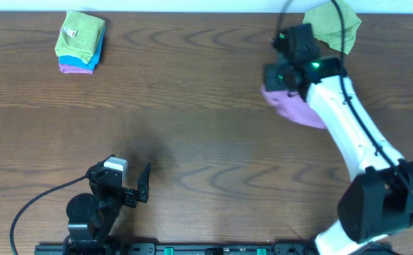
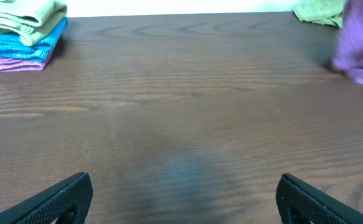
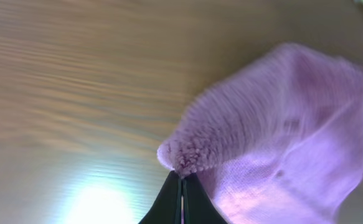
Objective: Fold the cloth
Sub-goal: 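Lift the pink cloth with the right gripper and drag it toward center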
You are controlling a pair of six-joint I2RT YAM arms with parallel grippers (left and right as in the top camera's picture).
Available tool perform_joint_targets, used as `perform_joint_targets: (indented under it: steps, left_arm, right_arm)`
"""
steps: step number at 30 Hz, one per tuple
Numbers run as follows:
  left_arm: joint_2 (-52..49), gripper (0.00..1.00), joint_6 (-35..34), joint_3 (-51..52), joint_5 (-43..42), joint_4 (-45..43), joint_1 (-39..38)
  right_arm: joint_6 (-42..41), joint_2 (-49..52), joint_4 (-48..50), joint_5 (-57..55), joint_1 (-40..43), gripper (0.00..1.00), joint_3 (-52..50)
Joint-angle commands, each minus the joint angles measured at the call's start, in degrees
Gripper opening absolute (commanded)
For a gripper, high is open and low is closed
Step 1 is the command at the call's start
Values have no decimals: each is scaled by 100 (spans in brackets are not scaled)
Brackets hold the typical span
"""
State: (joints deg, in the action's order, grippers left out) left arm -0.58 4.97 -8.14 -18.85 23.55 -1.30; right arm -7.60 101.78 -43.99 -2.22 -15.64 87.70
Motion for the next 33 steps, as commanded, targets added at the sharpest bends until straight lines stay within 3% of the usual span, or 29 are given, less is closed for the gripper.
perform_joint_targets:
  steps: [1,7,12,14,15,16,19,25,29,32,33]
  left_arm:
    - [33,95,61,125,39,15,-24]
    - [33,95,61,125,39,15,-24]
    - [33,96,61,125,39,15,-24]
    - [33,95,61,125,39,15,-24]
    - [33,95,61,125,39,15,-24]
    - [33,95,61,125,39,15,-24]
    - [33,95,61,125,39,15,-24]
    - [33,95,61,125,39,15,-24]
    - [33,95,61,125,39,15,-24]
    - [33,96,61,125,39,15,-24]
    - [33,95,61,125,39,15,-24]
  right_arm:
    - [-138,11,-225,498,-577,1,824]
    - [-352,11,-1110,1211,-1432,1,2704]
    - [-350,9,-2780,551,-1432,3,3932]
    - [-479,9,-3534,-608,-1311,51,3982]
    - [-682,20,-3912,-1213,-1237,86,3958]
    - [-848,50,-4194,-1622,-1165,99,3901]
    - [-1019,74,-4564,-1893,-946,99,3552]
    - [-1012,79,-4354,-1460,-791,99,2833]
    - [-343,79,-3550,-59,-841,95,2135]
    - [157,79,-2734,750,-955,73,1491]
    - [199,79,-2396,920,-988,53,1204]
